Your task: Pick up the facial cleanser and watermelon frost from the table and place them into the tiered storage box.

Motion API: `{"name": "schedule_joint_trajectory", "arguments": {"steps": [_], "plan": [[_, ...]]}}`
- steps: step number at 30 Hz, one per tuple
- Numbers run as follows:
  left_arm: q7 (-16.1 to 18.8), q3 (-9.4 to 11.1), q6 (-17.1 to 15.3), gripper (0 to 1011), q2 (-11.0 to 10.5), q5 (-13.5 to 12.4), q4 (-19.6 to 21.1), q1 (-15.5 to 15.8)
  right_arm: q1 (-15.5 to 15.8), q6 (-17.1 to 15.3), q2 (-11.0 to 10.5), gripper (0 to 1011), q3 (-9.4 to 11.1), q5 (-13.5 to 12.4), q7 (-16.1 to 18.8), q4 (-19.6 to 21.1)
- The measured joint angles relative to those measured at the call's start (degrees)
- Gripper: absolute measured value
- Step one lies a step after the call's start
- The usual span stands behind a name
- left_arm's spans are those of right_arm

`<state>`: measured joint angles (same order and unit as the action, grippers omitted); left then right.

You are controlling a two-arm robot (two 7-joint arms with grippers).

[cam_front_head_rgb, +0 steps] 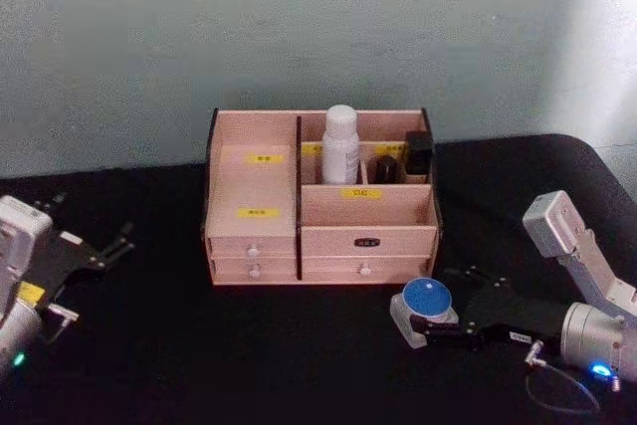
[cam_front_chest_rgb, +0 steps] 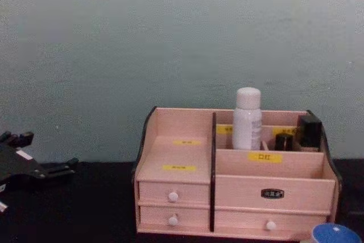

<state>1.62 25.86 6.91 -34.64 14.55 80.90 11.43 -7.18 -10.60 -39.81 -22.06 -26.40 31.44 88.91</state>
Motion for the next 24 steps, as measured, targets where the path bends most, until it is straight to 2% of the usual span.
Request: {"name": "schedule_joint_trajectory", "arguments": {"steps": [24], "plan": [[0.0, 0.0, 0.0, 1001, 0.0, 0.0, 0.0, 0.0, -1.2, 0.0, 0.7, 1000, -0.9, -0.5, 0.2, -2.1]]}}
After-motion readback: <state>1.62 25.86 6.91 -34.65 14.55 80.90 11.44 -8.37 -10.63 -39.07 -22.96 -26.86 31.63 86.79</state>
